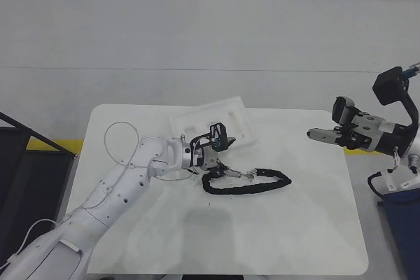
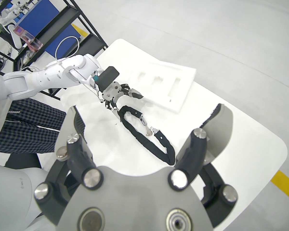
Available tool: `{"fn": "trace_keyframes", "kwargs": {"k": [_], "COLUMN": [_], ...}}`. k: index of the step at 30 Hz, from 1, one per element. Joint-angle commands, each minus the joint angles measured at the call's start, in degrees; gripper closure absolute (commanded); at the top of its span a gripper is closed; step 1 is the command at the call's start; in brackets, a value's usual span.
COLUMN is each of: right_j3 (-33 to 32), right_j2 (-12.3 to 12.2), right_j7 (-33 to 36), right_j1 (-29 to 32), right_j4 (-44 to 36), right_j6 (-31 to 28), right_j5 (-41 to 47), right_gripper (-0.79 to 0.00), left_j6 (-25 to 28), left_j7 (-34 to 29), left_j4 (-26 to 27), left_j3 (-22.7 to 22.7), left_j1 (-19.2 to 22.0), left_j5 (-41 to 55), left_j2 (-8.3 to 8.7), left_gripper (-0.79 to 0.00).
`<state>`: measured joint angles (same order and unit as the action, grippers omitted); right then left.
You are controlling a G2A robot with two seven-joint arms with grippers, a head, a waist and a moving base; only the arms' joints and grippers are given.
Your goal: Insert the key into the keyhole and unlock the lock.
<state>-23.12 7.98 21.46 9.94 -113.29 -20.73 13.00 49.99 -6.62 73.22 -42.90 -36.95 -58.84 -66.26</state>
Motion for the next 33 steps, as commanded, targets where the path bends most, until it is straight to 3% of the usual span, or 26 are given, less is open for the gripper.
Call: {"fn": "trace_keyframes", "kwargs": {"k": [1,11,20,29,33], "right_j3": [-0.26,-1.34,-1.96,-2.50,-2.50], "right_j2": [0.06,2.34,7.92,13.58,13.58], "right_j7": [-2.19,-7.03,-15.03,-17.54,-17.54], "right_j1": [0.72,3.19,3.90,3.32,3.32], "right_j4": [-0.18,1.62,8.79,17.70,17.70], "right_j6": [-0.58,-4.31,-13.52,-17.06,-17.06], "right_j5": [-0.20,-5.54,-18.20,-27.22,-27.22], "right_gripper": [-0.785,-0.785,-0.785,-0.785,-0.785], "left_j6": [0.55,1.83,8.01,8.01,8.01], "left_j7": [2.14,12.63,14.68,15.14,14.95], "left_j4": [0.61,-0.78,-5.29,-4.73,-3.73], "left_j3": [-2.04,-11.16,-17.40,-15.72,-15.02], "left_j1": [0.97,3.98,7.93,11.09,11.37], "left_j5": [0.13,-6.03,-8.96,-5.37,-3.50], "left_j2": [0.22,1.68,3.25,5.04,5.88], "left_gripper": [-0.785,-0.785,-0.785,-0.785,-0.785]}}
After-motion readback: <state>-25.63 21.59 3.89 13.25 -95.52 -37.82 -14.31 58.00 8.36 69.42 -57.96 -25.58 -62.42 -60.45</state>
